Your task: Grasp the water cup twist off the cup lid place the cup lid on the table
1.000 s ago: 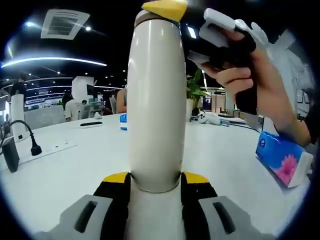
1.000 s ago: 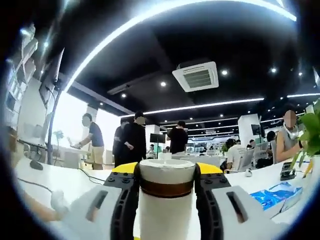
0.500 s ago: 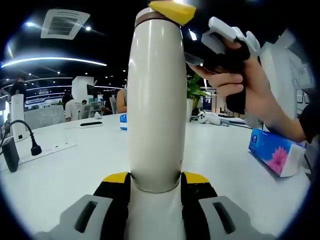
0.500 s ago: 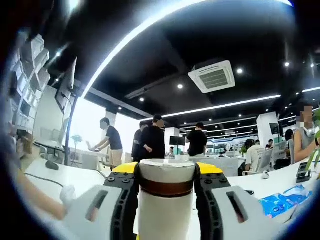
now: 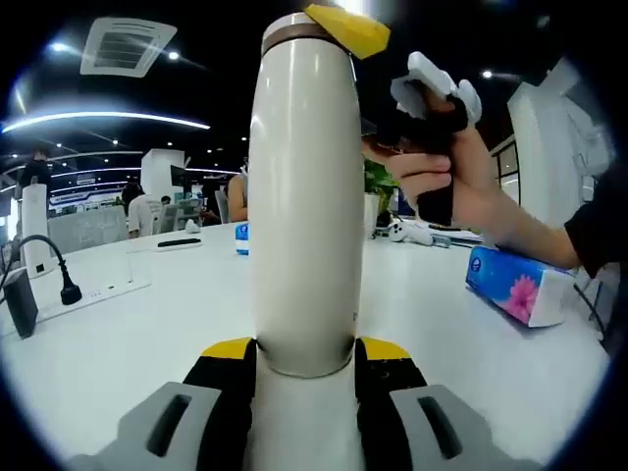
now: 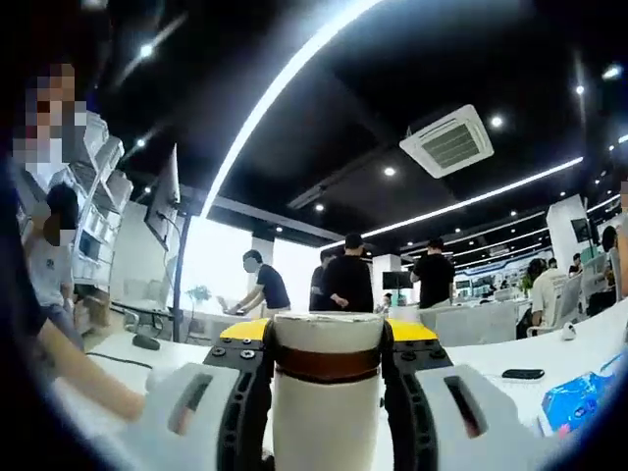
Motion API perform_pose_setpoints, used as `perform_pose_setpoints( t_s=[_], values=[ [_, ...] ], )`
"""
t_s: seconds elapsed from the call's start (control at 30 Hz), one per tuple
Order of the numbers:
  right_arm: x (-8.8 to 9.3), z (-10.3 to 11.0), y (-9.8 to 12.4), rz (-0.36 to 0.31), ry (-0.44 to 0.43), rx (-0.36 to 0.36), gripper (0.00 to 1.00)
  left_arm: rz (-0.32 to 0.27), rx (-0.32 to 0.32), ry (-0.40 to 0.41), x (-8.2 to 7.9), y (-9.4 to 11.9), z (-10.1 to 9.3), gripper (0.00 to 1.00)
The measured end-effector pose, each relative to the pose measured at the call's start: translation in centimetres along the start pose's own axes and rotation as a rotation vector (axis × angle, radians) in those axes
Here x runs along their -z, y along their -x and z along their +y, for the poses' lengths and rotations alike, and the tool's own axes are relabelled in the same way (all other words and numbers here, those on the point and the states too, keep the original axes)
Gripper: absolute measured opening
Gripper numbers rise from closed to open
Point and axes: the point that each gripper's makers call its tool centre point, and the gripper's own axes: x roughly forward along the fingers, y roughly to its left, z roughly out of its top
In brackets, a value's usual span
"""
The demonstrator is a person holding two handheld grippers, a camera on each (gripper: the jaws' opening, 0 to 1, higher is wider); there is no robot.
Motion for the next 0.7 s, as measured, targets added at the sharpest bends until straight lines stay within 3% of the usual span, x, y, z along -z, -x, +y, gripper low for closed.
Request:
perform_pose_setpoints(
  t_s=[0.13, 0.7],
  values=[
    [0.07, -0.24, -0.1, 0.002, -0.013, -0.032, 0.46, 0.0, 0.0, 0.0, 0.0, 0.02, -0.02, 0.42],
    [0.02, -0.07, -0.39, -0.032, -0.131, -0.306, 0.46, 0.0, -0.003, 0.002, 0.06, 0.13, -0.07, 0.42]
  ],
)
